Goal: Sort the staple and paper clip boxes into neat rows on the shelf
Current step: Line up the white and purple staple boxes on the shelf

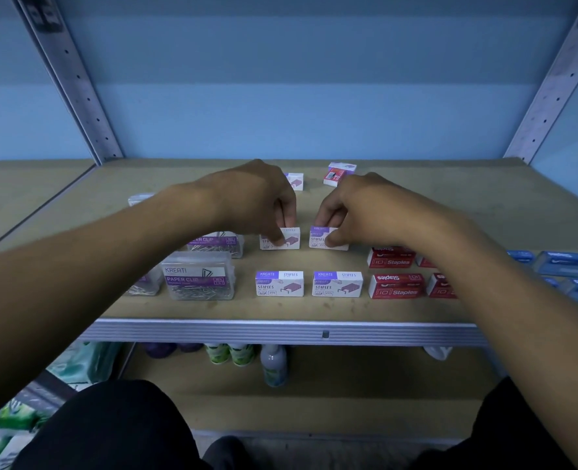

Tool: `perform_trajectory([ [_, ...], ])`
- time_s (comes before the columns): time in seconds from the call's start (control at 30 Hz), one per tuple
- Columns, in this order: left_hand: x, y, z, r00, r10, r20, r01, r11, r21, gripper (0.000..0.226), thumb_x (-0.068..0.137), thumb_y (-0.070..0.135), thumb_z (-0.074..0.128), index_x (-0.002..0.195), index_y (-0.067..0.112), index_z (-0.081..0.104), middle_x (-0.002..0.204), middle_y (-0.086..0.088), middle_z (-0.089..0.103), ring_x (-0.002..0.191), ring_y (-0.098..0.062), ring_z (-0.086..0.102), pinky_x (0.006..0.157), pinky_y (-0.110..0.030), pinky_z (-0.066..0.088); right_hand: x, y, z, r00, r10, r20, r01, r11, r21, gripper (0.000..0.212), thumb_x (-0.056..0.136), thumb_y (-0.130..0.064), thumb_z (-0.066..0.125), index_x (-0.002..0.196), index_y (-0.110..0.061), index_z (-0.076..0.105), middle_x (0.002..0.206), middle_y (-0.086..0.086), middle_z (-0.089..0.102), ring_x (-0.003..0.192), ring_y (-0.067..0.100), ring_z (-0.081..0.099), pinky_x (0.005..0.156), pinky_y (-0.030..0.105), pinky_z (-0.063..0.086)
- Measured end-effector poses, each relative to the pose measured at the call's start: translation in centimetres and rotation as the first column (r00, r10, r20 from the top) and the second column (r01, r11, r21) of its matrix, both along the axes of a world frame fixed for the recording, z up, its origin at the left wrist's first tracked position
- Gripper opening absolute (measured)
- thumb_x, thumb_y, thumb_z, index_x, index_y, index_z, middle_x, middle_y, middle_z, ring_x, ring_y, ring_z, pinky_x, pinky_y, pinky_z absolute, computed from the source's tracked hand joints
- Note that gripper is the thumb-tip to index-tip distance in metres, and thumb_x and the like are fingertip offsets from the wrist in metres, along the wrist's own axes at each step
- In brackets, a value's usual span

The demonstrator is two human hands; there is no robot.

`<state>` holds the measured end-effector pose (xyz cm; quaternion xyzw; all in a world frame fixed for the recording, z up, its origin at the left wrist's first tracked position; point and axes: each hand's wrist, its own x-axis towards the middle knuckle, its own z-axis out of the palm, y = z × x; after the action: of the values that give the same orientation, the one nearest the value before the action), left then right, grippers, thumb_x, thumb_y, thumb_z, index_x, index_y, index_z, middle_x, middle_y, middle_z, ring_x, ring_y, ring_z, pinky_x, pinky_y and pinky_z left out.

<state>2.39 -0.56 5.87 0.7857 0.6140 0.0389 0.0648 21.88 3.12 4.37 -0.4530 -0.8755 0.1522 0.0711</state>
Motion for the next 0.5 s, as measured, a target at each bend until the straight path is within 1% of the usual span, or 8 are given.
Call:
perform_trajectory([
  [0.07,0.0,-0.5,0.0,1.000,-0.025,-0.013,0.025,1.000,-0.002,0.022,0.071,0.032,0.084,0.090,0.029,0.074,0.084,0.016,0.070,0.084,0.000,0.063,0.076,-0.027,0.054,0.2,-0.4,0.1,1.000,0.027,0.015,-0.027,1.000,0.000,0.018,0.079,-0.021,0.081,0.095,-0.028,0.079,0.084,-0.015,0.074,0.084,0.003,0.069,0.081,0.029,0.058],
  [0.13,0.1,-0.9,0.1,0.999,-0.048,-0.020,0.047,0.999,-0.008,0.021,0.070,0.035,0.084,0.089,0.030,0.075,0.080,0.017,0.070,0.081,0.003,0.061,0.077,-0.028,0.054,0.4,-0.9,0.2,0.999,0.037,0.021,-0.037,0.999,-0.014,0.018,0.078,-0.022,0.082,0.095,-0.030,0.079,0.082,-0.016,0.074,0.082,0.001,0.068,0.077,0.026,0.057],
  [0.23,0.3,-1.5,0.1,0.997,-0.072,-0.035,0.071,0.997,-0.017,0.022,0.071,0.037,0.084,0.089,0.030,0.074,0.078,0.017,0.071,0.080,0.005,0.060,0.074,-0.025,0.053,0.7,-1.6,0.3,0.999,0.047,0.016,-0.046,0.998,-0.030,0.018,0.077,-0.023,0.084,0.093,-0.031,0.079,0.079,-0.016,0.074,0.077,-0.002,0.068,0.070,0.022,0.055],
  [0.4,0.4,-2.2,0.0,0.996,-0.081,-0.036,0.080,0.996,-0.042,0.022,0.071,0.038,0.085,0.089,0.030,0.074,0.077,0.017,0.072,0.074,0.006,0.063,0.066,-0.018,0.051,1.0,-2.1,0.4,0.998,0.054,0.025,-0.052,0.996,-0.071,0.018,0.077,-0.024,0.085,0.092,-0.031,0.079,0.079,-0.016,0.076,0.076,-0.002,0.069,0.075,0.025,0.057],
  [0.5,0.3,-2.2,-0.1,0.998,-0.070,-0.005,0.070,0.997,-0.043,0.023,0.070,0.037,0.085,0.089,0.031,0.073,0.076,0.018,0.071,0.071,0.008,0.063,0.066,-0.019,0.053,1.2,-2.2,0.6,0.998,0.061,0.014,-0.060,0.995,-0.081,0.019,0.077,-0.030,0.085,0.095,-0.033,0.078,0.082,-0.017,0.076,0.080,-0.002,0.069,0.075,0.025,0.055],
])
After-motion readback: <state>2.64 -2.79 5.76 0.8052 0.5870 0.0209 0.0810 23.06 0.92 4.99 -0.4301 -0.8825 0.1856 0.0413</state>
